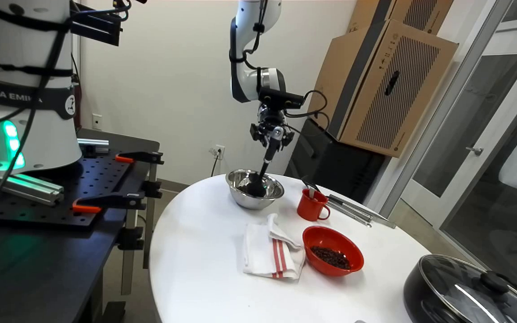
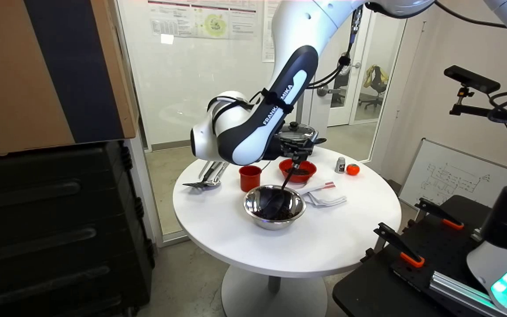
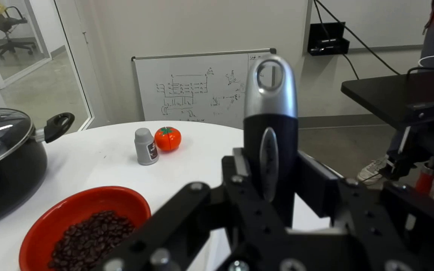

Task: Use the black ladle to stir the contents in the silver bowl

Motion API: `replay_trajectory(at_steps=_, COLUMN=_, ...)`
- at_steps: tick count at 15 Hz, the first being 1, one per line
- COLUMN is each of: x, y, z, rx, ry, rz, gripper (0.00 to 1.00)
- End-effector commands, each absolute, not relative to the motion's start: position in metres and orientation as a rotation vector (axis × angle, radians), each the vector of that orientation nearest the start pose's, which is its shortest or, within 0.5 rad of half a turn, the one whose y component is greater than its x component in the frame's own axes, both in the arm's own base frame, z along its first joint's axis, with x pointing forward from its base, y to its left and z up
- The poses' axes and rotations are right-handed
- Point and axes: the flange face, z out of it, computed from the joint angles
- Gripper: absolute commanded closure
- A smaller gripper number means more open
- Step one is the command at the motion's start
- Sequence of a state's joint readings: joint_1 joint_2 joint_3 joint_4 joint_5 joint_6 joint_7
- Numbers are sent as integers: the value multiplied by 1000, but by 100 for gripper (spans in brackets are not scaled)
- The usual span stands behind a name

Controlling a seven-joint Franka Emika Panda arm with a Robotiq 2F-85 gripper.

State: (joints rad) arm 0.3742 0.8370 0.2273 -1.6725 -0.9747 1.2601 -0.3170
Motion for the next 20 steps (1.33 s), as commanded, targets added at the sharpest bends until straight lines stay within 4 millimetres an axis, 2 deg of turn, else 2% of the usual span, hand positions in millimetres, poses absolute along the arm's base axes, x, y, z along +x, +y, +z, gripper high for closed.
replay_trajectory(at_steps=1, x=516, y=216, z=146, rx=1472, ry=1157, rz=-1150, gripper=92)
replay_trajectory(at_steps=7, x=515, y=204, z=146, rx=1396, ry=1085, rz=-1204, gripper=92)
replay_trajectory(at_steps=12, x=503, y=200, z=142, rx=1288, ry=1075, rz=-1246, gripper=92)
replay_trajectory(at_steps=20, x=487, y=218, z=127, rx=1214, ry=1151, rz=-1231, gripper=92)
